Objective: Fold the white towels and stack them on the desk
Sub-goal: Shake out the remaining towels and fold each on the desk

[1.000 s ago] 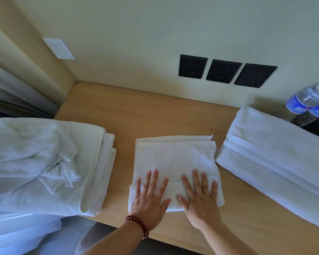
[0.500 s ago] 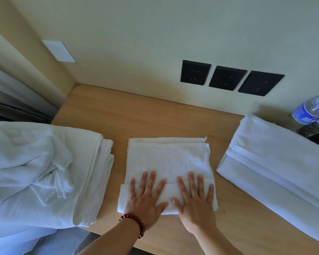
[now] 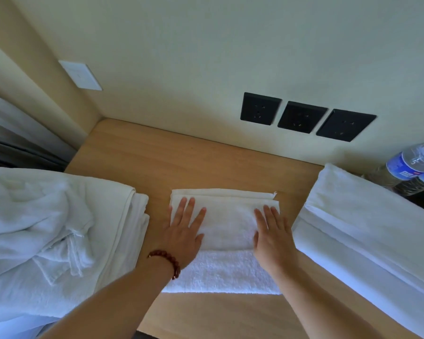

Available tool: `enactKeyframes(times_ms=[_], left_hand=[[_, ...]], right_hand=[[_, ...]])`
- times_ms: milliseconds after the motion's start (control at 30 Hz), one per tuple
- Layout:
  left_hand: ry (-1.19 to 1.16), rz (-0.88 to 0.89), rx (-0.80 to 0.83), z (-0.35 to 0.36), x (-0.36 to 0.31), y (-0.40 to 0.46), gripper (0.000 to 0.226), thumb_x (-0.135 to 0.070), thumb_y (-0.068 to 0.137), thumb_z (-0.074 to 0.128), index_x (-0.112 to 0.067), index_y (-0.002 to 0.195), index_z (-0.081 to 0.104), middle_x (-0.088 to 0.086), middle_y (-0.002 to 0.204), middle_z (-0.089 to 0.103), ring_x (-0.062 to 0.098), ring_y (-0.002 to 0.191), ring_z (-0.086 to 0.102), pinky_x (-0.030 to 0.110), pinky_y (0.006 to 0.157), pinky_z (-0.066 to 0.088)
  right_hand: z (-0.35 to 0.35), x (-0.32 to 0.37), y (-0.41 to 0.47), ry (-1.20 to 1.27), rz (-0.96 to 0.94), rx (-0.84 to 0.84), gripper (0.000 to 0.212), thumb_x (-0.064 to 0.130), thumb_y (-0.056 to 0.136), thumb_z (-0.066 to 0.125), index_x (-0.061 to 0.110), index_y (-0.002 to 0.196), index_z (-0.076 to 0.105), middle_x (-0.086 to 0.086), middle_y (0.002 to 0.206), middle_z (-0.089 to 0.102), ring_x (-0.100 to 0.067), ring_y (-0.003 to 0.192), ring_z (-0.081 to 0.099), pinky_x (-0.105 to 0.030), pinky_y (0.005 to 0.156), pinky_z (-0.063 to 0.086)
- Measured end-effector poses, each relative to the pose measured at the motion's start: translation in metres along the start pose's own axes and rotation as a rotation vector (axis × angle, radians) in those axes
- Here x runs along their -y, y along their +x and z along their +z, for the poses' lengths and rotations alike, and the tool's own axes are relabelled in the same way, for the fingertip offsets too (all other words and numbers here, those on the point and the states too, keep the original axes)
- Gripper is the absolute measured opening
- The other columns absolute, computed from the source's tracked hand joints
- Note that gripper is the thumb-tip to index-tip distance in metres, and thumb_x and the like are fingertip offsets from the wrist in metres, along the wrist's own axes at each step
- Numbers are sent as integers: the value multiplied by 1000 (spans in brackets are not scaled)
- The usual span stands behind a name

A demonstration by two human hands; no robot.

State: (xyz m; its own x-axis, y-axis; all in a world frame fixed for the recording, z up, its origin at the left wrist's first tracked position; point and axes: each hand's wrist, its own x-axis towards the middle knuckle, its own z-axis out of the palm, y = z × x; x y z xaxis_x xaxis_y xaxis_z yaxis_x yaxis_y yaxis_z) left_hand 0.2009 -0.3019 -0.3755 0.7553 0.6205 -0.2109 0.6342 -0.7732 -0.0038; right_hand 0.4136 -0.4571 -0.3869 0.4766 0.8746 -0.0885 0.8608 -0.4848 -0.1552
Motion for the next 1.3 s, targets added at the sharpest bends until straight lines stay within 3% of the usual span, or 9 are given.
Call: enactKeyframes(times_ms=[100,233,367,467,667,867,1100,1200,1300], left_hand=[[0,-136,79,-16,18,33,70,-53,102,23,-21,159,-1,15,165,-11,33,152,-13,53,123,1],[-30,-140,176,-24,30,64,78,-58,100,30,-23,158,-9,8,167,-8,27,153,-8,48,124,7],[-65,-92,227,-18,32,85,78,-63,95,40,-28,157,9,4,165,9,26,151,9,46,121,20],[-107,-120,188,-26,36,101,64,-62,93,50,-29,146,35,3,150,32,25,137,31,42,110,37],[-286,-156,344,-35,37,109,44,-43,99,54,-19,136,52,4,132,57,21,116,54,28,91,45],[-169,-72,287,-52,37,105,27,-37,103,45,-20,124,48,-1,94,60,17,81,56,28,65,44],[-36,119,26,-67,29,78,21,-30,102,47,-22,120,51,-2,98,61,18,82,56,31,70,47],[66,222,-60,-67,29,54,17,-21,94,60,-20,111,63,-3,95,62,18,83,56,27,68,39],[74,265,-158,-64,31,24,25,-6,68,81,-20,85,71,-6,75,59,17,69,55,26,59,35]], right_hand=[[-26,1,45,-3,6,160,69,28,93,57,19,155,28,-6,160,32,-27,148,28,-48,120,25],[-47,-3,96,-50,9,391,82,32,87,67,28,156,22,-2,159,29,-26,147,28,-45,116,29],[-52,-16,125,-81,16,511,84,36,74,83,28,144,38,-1,137,44,-25,128,44,-39,100,42],[-49,-20,138,-88,5,581,52,33,74,86,20,113,56,3,104,58,-17,93,57,-30,73,47],[-44,-19,137,-96,-10,663,35,33,83,80,23,75,47,3,84,56,-14,73,52,-26,60,41],[-52,-26,119,4,-21,498,22,11,94,58,21,78,45,0,78,51,-14,64,44,-29,56,33],[-69,-27,83,-77,-110,196,10,11,93,57,18,92,49,4,80,50,-19,65,50,-30,50,35],[-72,-28,55,-84,-145,81,15,9,89,61,13,102,54,2,82,48,-21,61,42,-29,45,21],[-69,-26,22,-57,-184,-45,26,4,76,73,9,98,61,-3,83,56,-20,57,40,-28,44,29]])
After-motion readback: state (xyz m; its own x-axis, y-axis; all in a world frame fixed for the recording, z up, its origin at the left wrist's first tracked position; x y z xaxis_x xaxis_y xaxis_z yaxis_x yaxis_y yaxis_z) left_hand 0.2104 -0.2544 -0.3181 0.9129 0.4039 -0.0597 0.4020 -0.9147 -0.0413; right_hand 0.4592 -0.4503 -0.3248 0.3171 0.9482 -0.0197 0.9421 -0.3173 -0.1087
